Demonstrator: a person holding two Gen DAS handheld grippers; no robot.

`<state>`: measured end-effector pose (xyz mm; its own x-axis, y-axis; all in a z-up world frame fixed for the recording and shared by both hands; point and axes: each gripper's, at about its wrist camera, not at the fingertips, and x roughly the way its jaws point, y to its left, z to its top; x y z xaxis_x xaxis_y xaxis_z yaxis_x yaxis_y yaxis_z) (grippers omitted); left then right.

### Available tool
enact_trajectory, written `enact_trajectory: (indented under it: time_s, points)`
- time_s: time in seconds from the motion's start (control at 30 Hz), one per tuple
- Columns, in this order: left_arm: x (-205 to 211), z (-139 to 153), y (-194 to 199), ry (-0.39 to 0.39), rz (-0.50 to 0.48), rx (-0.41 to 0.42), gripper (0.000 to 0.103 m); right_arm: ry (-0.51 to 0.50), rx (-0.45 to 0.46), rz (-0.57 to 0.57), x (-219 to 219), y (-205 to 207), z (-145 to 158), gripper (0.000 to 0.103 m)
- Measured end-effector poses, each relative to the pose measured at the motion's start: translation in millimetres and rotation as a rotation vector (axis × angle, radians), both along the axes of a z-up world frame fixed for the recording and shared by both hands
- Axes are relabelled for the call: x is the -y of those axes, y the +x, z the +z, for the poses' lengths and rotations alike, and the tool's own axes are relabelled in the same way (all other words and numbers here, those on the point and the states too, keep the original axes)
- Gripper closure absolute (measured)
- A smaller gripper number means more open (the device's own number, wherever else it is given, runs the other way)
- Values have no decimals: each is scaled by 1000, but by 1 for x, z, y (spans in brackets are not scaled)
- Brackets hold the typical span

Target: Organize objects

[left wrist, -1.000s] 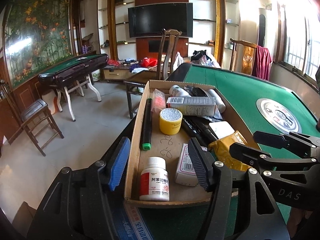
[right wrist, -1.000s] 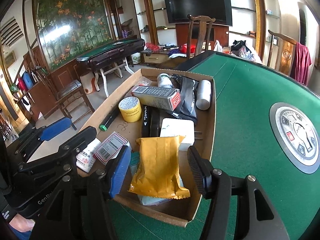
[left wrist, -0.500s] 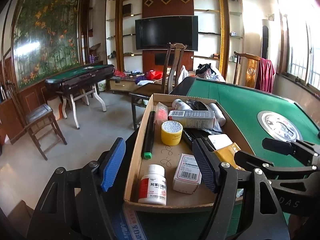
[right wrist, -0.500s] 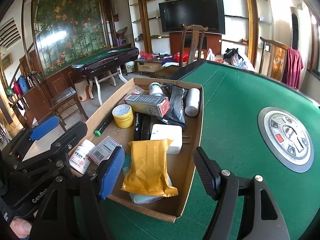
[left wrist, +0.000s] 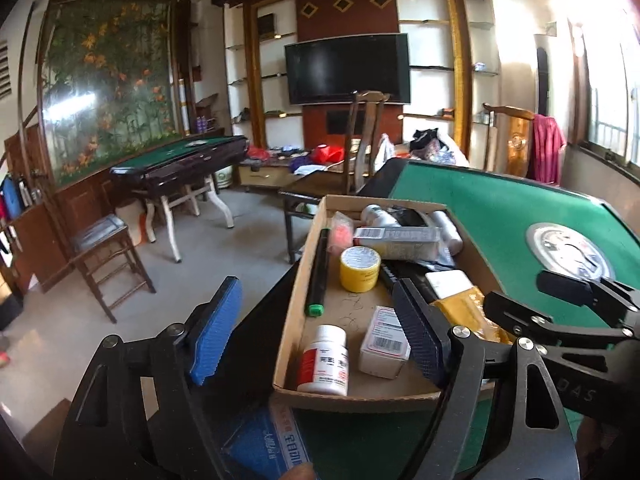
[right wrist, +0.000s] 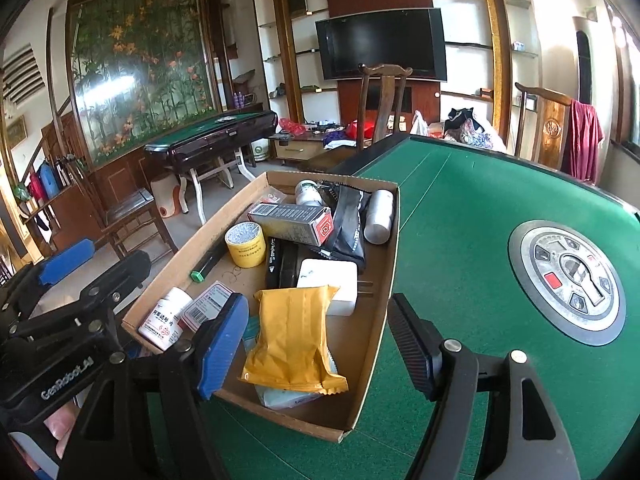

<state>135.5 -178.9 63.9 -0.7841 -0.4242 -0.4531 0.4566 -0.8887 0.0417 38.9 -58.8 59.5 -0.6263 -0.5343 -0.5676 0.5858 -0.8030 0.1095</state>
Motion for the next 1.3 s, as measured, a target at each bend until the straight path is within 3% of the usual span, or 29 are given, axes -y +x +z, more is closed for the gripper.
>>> enact_trajectory:
  time_s: [0.1, 0.23, 0.43, 0.77, 1.3]
  points:
    - [4, 1, 5, 36, -13, -20, 24, -6, -4, 0, -1, 1, 1, 31]
    - [4, -2, -5, -66, 81, 64, 24, -12, -7, 0, -1, 3, 2, 31]
    - [12, -6, -2, -55, 117, 32, 24, -10, -15, 12, 2, 6, 2, 31]
    - [4, -11, -5, -97, 91, 46, 24, -11, -15, 24, 5, 7, 2, 30]
    - [4, -14, -2, -88, 86, 40, 24, -12, -16, 24, 6, 6, 1, 30]
